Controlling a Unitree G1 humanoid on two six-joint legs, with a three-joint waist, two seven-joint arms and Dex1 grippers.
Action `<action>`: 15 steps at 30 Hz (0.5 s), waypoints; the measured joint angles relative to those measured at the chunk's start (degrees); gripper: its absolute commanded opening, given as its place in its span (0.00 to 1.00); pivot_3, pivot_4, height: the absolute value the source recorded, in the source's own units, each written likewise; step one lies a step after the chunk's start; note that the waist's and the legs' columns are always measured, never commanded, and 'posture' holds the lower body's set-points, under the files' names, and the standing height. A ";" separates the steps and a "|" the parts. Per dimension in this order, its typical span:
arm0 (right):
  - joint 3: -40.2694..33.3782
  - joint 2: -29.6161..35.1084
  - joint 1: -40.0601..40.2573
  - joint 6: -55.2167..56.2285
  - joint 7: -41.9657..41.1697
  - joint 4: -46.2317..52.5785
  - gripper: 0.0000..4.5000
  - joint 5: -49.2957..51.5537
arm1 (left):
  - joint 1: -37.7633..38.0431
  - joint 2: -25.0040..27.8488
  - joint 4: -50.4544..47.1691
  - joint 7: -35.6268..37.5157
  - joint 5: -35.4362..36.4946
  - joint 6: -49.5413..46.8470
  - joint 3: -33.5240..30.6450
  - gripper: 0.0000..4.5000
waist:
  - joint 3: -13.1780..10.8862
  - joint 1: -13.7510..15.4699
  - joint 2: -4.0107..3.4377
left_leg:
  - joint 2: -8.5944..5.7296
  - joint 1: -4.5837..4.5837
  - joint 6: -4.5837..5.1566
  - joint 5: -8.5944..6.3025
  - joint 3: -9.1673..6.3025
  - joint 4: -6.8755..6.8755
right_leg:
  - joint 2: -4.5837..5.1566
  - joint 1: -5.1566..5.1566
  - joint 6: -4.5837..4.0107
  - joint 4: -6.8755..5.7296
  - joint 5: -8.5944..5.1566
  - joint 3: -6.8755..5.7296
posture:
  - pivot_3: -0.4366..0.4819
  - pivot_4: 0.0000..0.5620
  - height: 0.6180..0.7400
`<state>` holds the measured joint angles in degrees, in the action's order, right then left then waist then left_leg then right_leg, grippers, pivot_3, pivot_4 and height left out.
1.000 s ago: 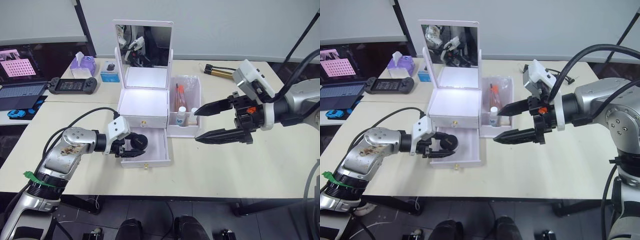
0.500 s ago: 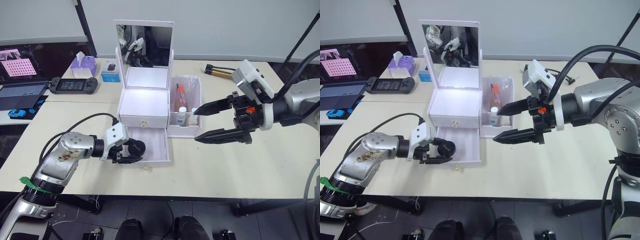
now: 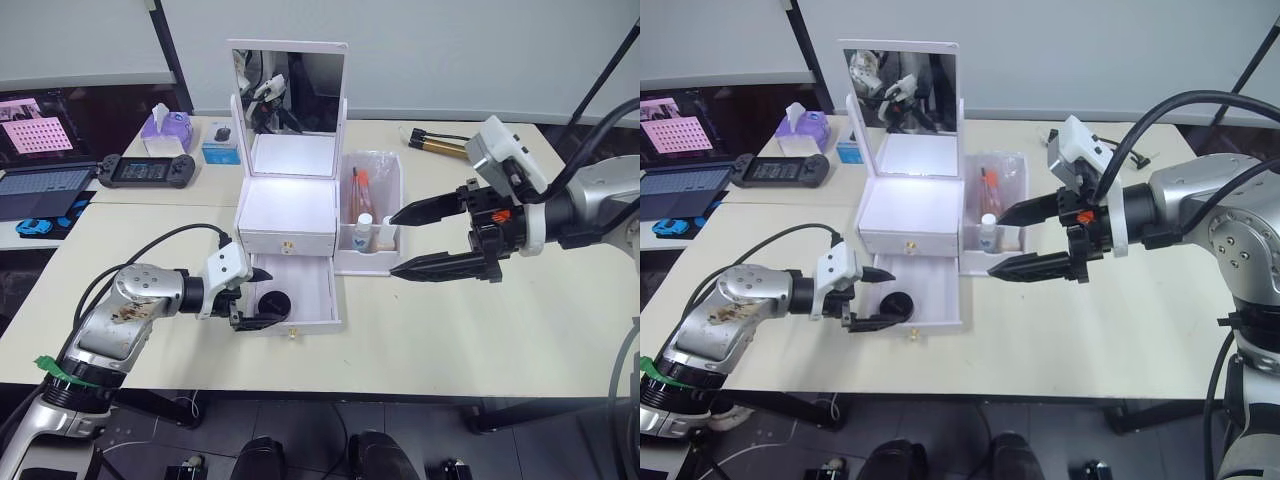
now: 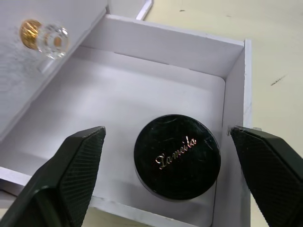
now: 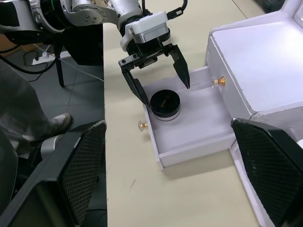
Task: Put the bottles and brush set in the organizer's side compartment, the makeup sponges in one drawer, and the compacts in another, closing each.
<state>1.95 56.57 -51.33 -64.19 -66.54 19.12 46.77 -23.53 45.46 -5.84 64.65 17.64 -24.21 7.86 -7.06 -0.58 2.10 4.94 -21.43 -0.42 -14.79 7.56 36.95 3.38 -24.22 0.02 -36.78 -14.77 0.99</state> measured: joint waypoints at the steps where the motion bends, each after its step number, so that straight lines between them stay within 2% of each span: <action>1: 0.02 0.00 0.00 0.05 -0.11 -0.12 1.00 -0.18 | -0.06 0.06 -0.02 0.22 0.27 -0.07 -0.05 1.00 | 0.00 -0.01 0.00 | 0.00 0.00 0.00 0.00 0.00 0.00 | 0.00 0.00 0.00 0.00 0.00 0.00 | 0.48 0.27 0.88; 8: 0.02 0.00 0.01 0.43 -0.85 -0.62 1.00 -0.58 | 0.31 0.10 -2.16 -0.05 2.19 -2.52 -2.28 1.00 | 0.00 -0.03 0.00 | 0.00 0.00 0.00 0.00 0.00 0.00 | 0.00 0.00 0.00 0.00 0.00 0.00 | 0.48 0.27 0.88; 15: 0.13 0.49 0.94 5.60 -2.26 -2.62 1.00 -3.23 | 8.61 1.36 -8.81 -5.61 8.06 -9.68 -14.55 1.00 | 0.00 -0.26 -0.01 | 0.02 0.02 0.00 0.00 -0.06 -0.02 | -0.01 -0.01 0.01 -0.01 -0.01 0.00 | 0.48 0.27 0.88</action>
<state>2.08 57.06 -50.39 -58.59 -68.80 16.50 43.55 -14.93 46.82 -14.65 59.04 25.70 -33.90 -6.69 -7.06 -0.84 2.10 4.97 -21.41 -0.42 -14.79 7.51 36.93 3.37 -24.23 0.03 -36.80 -14.78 0.99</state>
